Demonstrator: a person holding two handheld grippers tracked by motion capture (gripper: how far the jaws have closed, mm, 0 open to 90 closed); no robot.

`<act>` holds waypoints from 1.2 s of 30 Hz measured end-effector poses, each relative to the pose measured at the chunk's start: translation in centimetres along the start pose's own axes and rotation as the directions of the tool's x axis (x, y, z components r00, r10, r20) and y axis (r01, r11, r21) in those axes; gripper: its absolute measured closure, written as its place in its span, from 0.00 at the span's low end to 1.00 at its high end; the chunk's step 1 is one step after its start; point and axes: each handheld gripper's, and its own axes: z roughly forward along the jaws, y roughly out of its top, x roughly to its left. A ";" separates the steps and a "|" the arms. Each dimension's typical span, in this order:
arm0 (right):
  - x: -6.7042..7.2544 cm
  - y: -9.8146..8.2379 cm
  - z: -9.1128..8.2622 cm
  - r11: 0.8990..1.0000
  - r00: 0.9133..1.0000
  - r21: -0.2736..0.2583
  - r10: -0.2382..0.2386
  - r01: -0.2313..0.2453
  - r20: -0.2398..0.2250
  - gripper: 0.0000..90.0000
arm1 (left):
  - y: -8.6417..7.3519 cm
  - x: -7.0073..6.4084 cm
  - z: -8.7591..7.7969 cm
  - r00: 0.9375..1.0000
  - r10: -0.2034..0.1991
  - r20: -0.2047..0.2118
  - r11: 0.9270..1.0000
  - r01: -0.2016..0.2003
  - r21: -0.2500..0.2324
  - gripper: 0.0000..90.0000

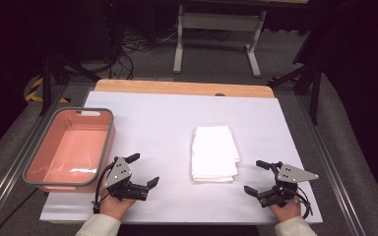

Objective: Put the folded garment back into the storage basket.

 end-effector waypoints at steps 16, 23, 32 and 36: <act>0.0 0.0 0.0 1.000 1.000 0.009 0.008 -0.008 0.001 0.01 | 1.9 -0.9 0.9 0.999 0.024 0.048 0.998 -0.026 0.050 0.04; -0.1 0.0 0.0 1.000 1.000 0.009 0.012 -0.012 -0.002 0.01 | 4.1 -1.4 2.2 0.992 0.085 0.092 0.993 -0.092 0.080 0.04; -0.1 -0.1 0.1 1.000 1.000 0.008 0.020 -0.020 -0.006 0.01 | 6.2 -1.4 3.6 0.987 0.086 0.138 0.992 -0.097 0.075 0.04; -0.2 -0.1 0.1 1.000 1.000 0.010 0.022 -0.022 -0.006 0.01 | 7.0 -1.1 4.2 0.984 0.073 0.163 0.993 -0.088 0.082 0.04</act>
